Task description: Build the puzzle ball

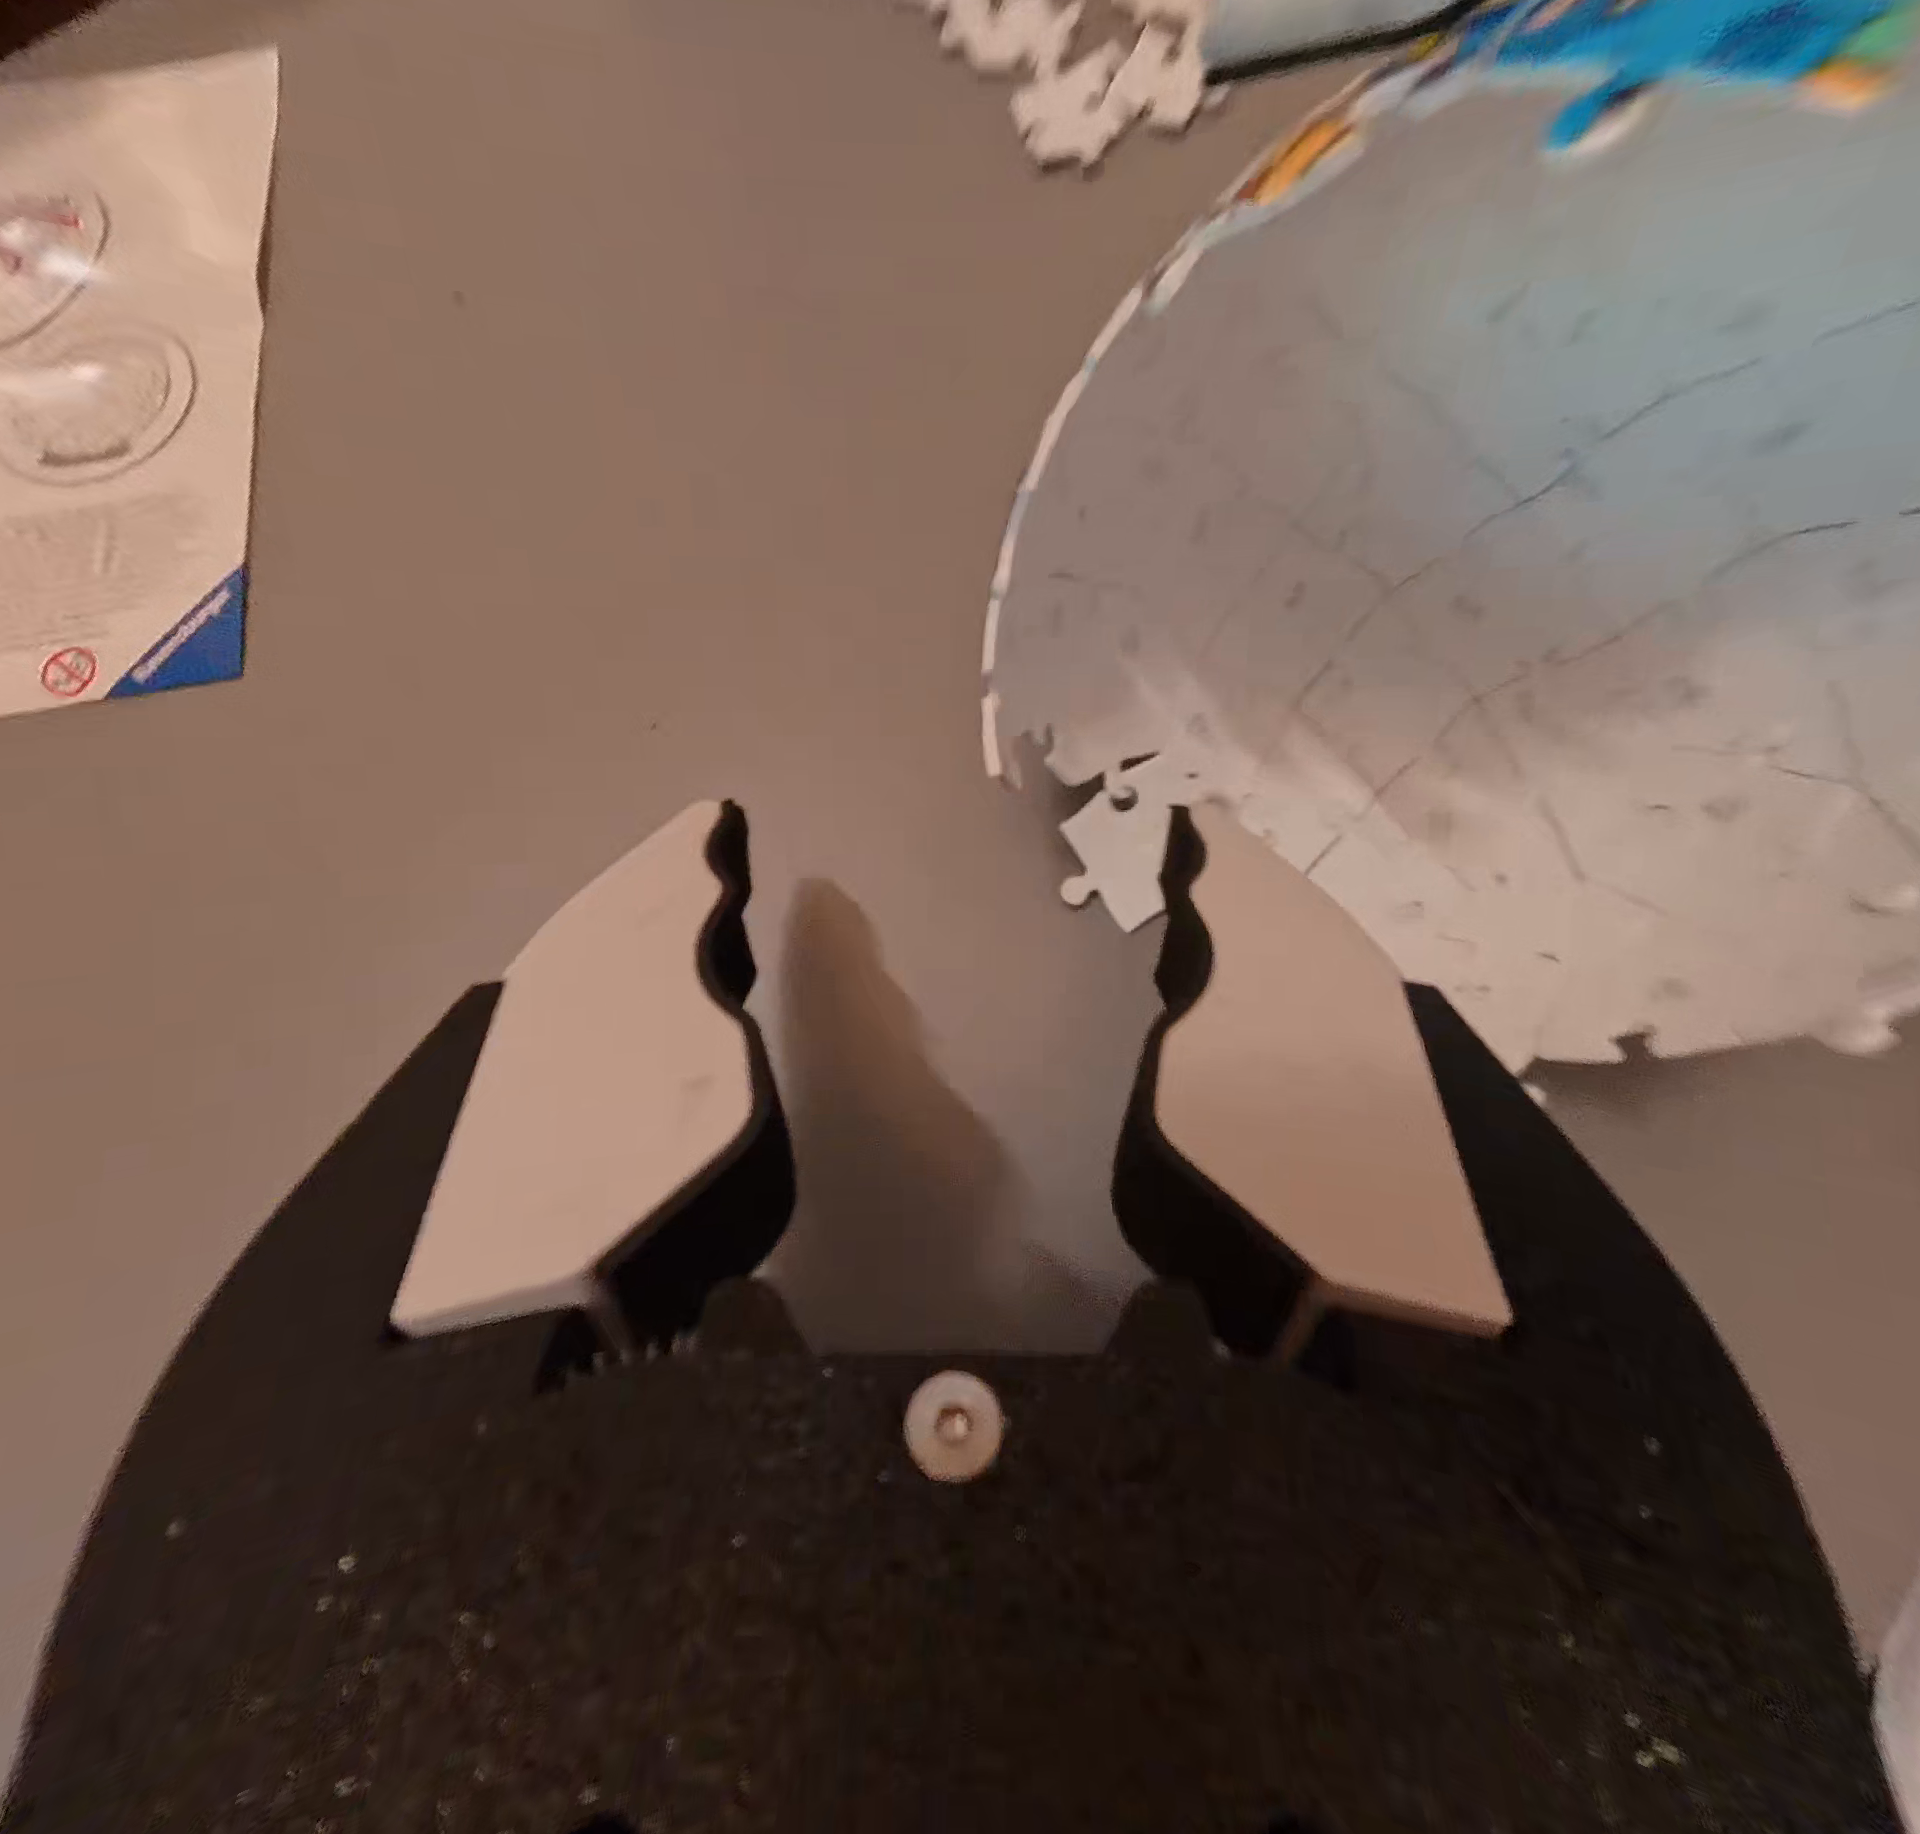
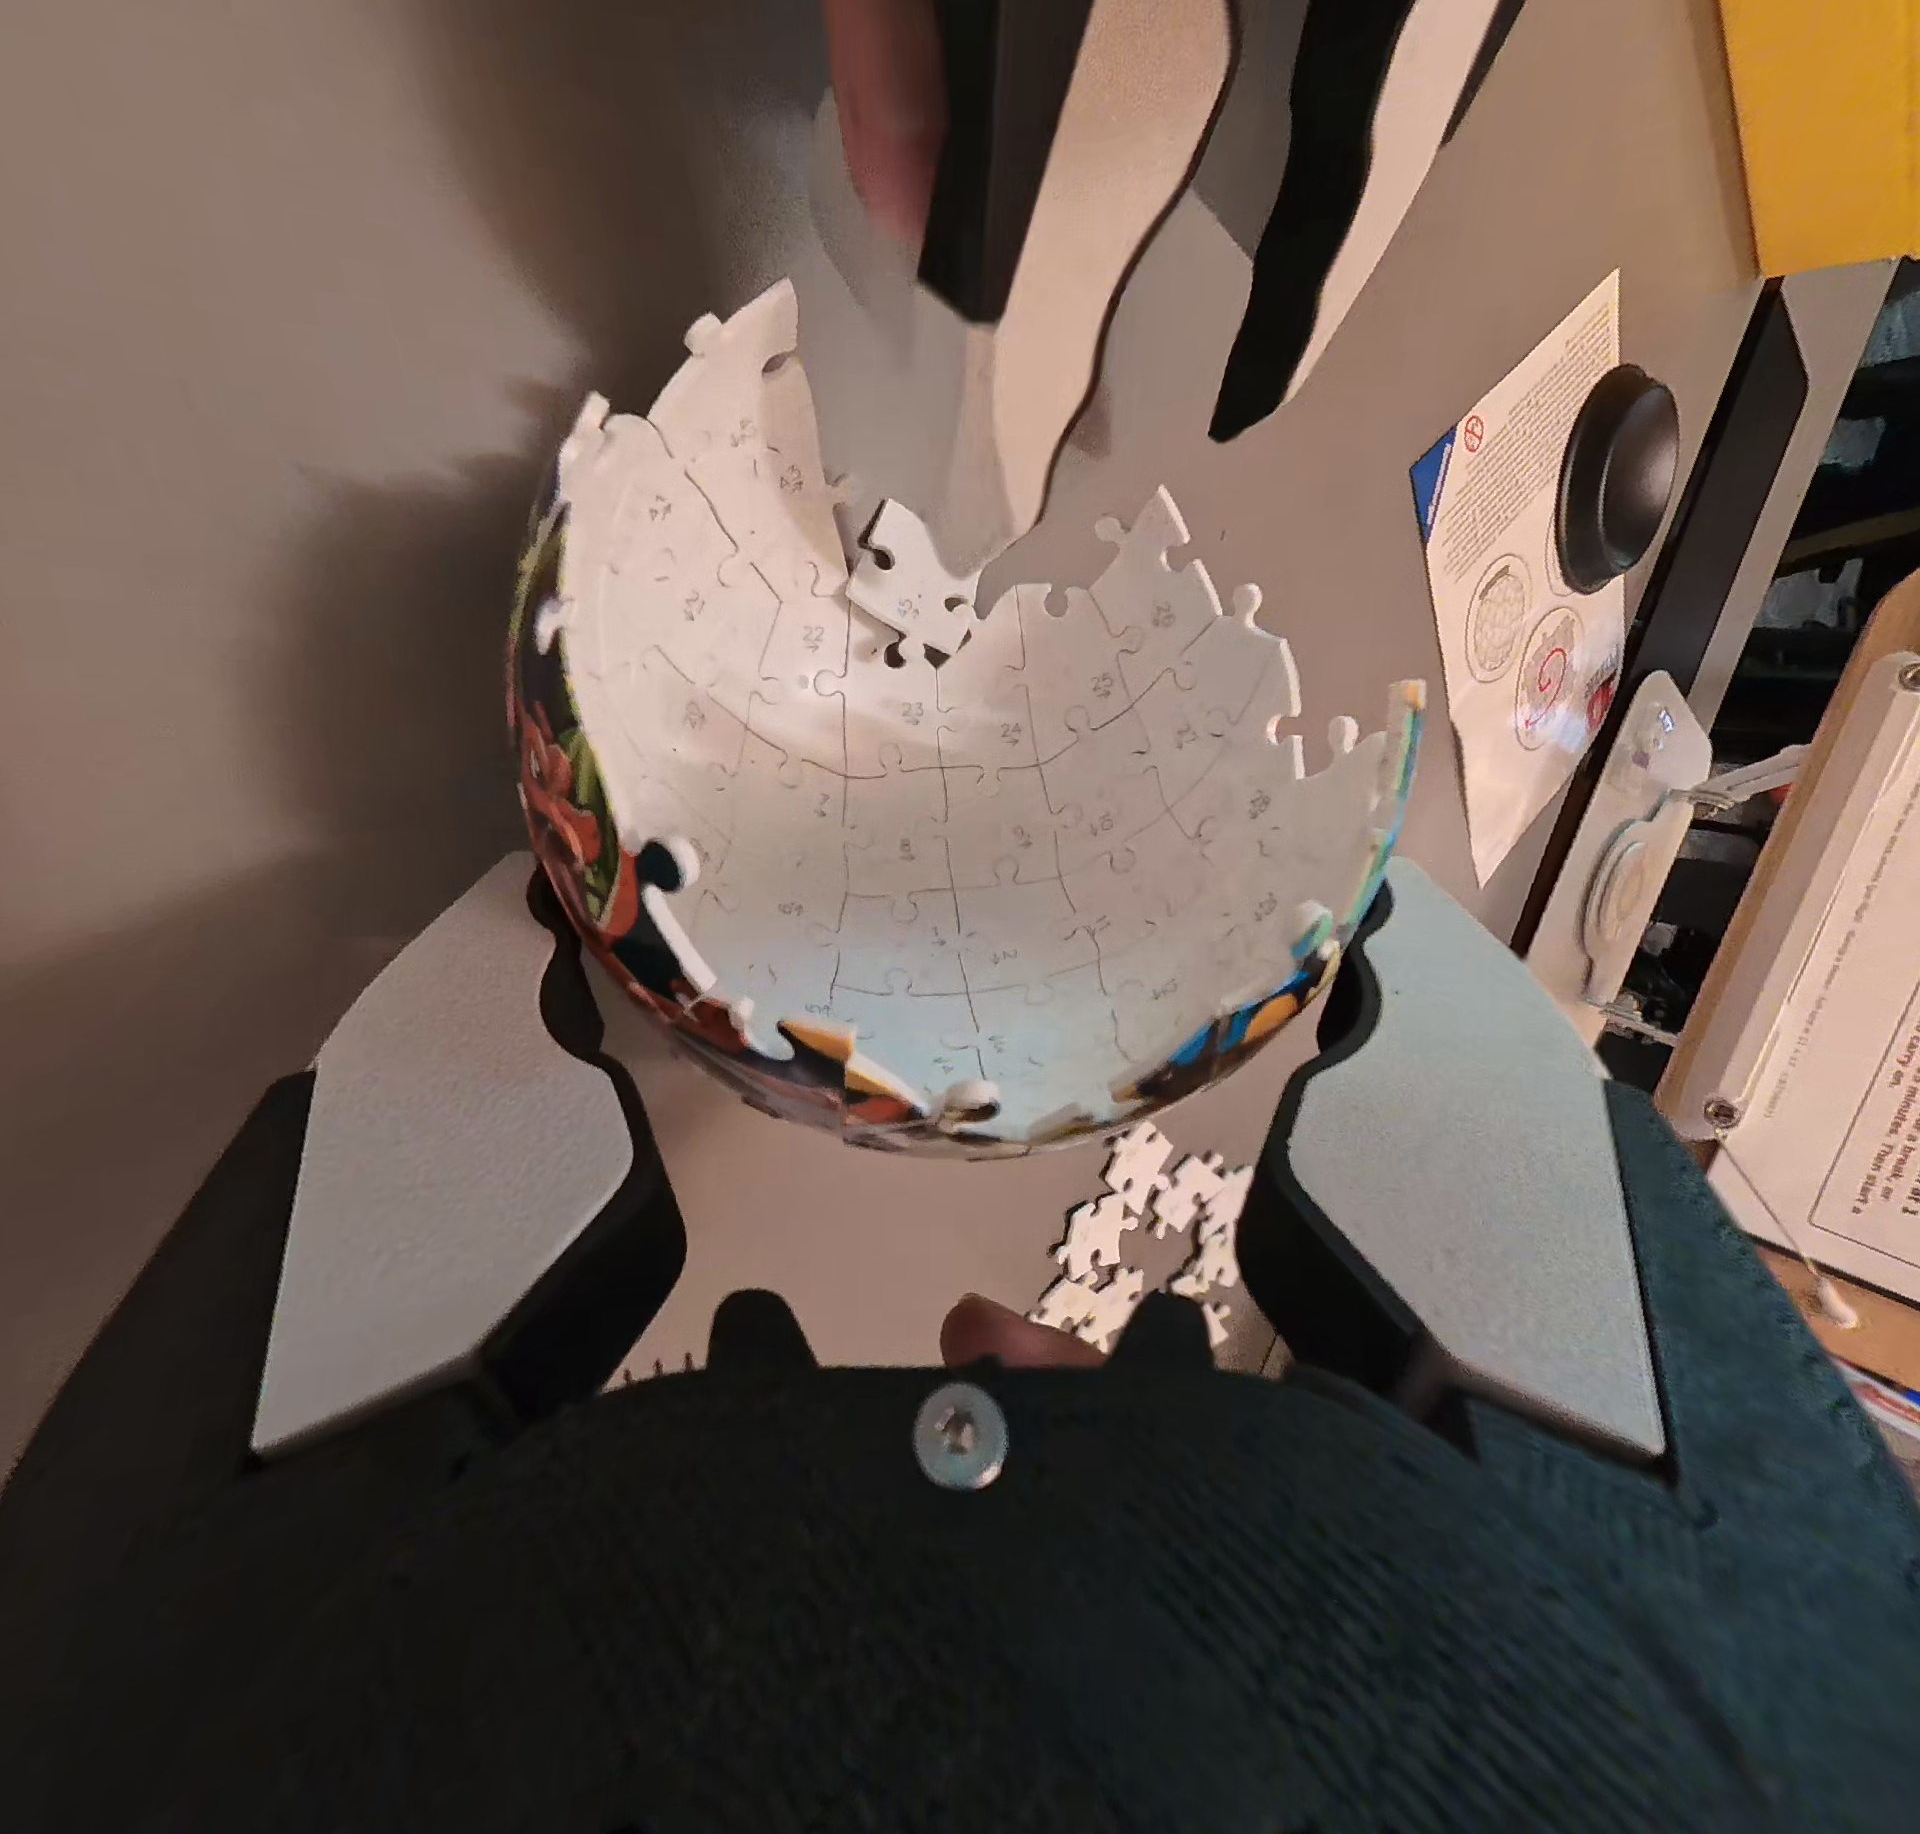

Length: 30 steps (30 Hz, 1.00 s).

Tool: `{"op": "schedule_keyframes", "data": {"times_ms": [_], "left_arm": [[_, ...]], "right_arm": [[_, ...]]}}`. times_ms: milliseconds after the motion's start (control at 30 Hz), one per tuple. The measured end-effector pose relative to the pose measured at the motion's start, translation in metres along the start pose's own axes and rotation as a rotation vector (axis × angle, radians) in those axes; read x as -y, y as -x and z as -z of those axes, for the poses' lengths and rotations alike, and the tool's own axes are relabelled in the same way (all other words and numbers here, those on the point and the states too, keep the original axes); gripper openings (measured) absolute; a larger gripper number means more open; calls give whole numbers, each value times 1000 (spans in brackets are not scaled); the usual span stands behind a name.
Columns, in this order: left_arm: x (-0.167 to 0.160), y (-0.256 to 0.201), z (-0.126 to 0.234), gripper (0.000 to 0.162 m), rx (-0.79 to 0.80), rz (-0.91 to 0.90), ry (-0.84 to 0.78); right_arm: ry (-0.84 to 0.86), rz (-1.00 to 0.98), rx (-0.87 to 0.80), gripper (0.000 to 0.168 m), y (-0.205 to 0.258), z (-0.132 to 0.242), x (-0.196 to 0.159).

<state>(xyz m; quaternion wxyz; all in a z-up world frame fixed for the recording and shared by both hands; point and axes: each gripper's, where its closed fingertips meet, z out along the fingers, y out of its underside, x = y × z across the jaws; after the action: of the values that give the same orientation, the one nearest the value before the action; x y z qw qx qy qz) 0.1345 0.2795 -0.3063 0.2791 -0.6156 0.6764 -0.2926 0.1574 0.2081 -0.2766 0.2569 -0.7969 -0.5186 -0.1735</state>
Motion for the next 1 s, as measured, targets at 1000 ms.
{"op": "schedule_keyframes", "data": {"times_ms": [1000], "left_arm": [[-14,5,-26,105,3,108,294]], "right_arm": [[-533,-287,27,133,-18,14,31]]}}
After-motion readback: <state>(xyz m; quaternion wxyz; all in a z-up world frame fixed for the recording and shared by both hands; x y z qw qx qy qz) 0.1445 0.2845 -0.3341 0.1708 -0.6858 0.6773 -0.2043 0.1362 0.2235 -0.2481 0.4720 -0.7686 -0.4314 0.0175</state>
